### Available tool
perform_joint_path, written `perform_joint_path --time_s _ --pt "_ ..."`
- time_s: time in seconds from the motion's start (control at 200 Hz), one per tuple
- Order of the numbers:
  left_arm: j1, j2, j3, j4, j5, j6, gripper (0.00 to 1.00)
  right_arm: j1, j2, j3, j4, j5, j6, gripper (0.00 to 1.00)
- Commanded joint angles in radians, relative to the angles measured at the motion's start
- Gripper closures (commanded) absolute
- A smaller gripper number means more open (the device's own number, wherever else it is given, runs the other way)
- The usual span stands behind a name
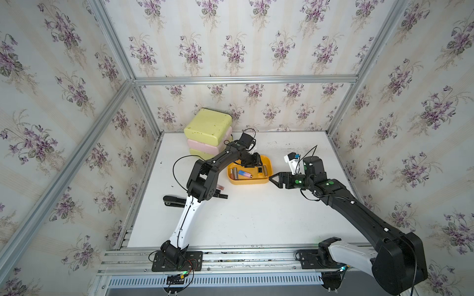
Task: Put the lipstick into the storage box
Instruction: Place the lipstick in the storage box.
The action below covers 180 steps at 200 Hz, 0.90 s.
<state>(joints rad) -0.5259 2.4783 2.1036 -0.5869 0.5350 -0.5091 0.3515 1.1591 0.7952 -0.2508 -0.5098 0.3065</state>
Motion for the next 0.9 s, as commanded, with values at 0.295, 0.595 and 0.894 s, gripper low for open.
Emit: perform_joint_path --time_s 0.295,0.595,0.894 --pt "0.007 -0.098 -0.111 0.076 0.008 0.018 0.38 0.0 -0.016 0.016 0.01 0.006 0.0 0.11" --pt "0.039 -0.389 -0.401 0.274 0.03 0.036 0.31 0.034 0.032 0.065 0.005 0.026 0.023 0.11" --pt "0.133 -0.823 -0.816 0.321 0.008 0.042 0.24 0.328 0.219 0.214 -0.05 0.2 -0.032 0.12"
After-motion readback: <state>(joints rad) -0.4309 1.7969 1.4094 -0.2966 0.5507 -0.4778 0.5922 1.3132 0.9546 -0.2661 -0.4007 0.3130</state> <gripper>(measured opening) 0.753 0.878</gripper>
